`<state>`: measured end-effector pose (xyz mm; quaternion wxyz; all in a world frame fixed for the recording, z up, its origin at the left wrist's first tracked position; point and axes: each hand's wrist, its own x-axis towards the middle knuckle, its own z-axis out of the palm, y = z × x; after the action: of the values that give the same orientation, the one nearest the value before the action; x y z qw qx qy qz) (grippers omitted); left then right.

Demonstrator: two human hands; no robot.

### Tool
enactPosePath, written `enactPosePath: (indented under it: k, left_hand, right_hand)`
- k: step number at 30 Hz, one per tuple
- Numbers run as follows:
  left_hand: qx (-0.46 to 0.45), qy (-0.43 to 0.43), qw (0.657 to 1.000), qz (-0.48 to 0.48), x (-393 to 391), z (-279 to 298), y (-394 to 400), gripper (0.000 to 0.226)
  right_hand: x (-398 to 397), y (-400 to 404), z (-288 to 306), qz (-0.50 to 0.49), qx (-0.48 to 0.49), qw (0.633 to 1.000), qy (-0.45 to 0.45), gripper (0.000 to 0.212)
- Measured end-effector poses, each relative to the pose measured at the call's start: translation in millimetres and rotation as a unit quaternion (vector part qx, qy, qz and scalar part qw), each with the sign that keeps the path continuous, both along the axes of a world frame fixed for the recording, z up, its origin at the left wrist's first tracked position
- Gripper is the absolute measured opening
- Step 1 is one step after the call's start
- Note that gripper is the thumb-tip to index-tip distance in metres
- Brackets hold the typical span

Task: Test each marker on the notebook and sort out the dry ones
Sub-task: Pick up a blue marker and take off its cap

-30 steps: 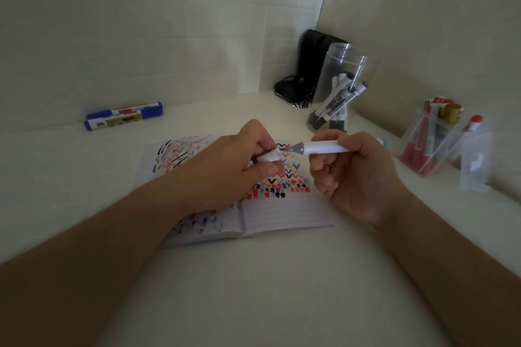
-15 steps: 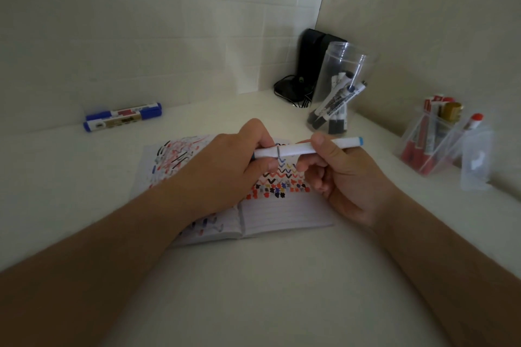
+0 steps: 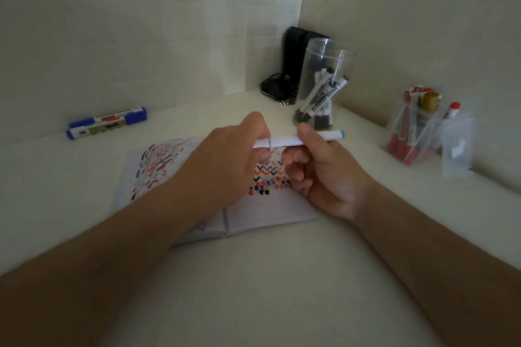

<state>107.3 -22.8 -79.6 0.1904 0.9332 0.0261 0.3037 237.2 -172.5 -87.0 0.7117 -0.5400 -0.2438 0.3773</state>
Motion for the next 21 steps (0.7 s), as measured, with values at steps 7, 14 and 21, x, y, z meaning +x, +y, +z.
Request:
enactPosePath:
  k: [7,14,21]
  left_hand:
    - [-0.025,0.038,0.999,-0.003,-10.5,6.3,4.5,0.007]
    - [-0.085,0.057,0.994,-0.050,-4.7,43.7,-49.2,0.012]
    - [-0.237,0.140,0.934,-0.229,5.5,12.5,-224.5,0.010]
  right_hand:
    - [7.6,-21.9,15.9,-0.045,-0.007,0.999,-0.014,0.016]
    - [-7.8,-127.3,39.1,-0.146,-0.056,0.973,-0.171,0.006]
    - [-64.5,-307.4,-10.9,-0.347,0.019,0.935,-0.073,0.005]
